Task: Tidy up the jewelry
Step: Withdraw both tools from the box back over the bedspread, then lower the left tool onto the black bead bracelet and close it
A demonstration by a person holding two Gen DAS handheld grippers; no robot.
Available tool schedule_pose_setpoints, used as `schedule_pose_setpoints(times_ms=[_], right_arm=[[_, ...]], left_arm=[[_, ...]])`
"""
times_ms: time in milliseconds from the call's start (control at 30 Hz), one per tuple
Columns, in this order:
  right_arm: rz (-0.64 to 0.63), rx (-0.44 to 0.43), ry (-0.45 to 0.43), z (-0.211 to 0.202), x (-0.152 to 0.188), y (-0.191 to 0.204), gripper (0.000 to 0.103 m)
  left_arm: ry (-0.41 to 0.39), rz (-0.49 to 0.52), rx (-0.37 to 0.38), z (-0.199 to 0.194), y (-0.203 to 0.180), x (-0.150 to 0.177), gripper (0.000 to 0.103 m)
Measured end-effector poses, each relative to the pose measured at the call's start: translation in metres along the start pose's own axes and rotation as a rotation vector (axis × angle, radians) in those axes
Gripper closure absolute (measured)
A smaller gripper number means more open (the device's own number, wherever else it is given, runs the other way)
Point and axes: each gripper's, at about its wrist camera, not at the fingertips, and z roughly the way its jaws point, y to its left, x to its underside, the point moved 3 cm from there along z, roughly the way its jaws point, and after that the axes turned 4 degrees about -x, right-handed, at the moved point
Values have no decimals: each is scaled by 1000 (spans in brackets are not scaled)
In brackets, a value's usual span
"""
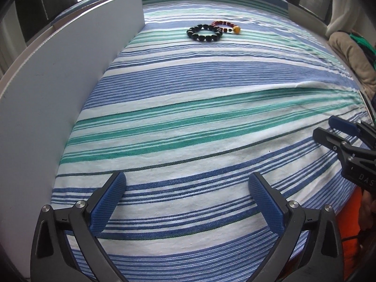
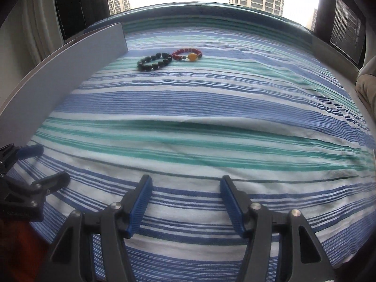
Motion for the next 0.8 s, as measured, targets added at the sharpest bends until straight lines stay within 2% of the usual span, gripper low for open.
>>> schedule_pose_setpoints(times_ms=[233, 600, 667, 800], right_arm=[[-40, 31, -18, 1, 4, 4, 42], [-42, 34, -48, -1, 7, 5, 41], [-39, 34, -46, -1, 7, 5, 41], [-41, 33, -39, -1, 6, 5, 41]], left_arm=[[-6, -2, -3, 1, 0, 0, 0], [0, -6, -6, 1, -1, 0, 0], [26, -1, -3, 3, -1, -3, 0], [134, 10, 5, 8, 0, -12, 1]])
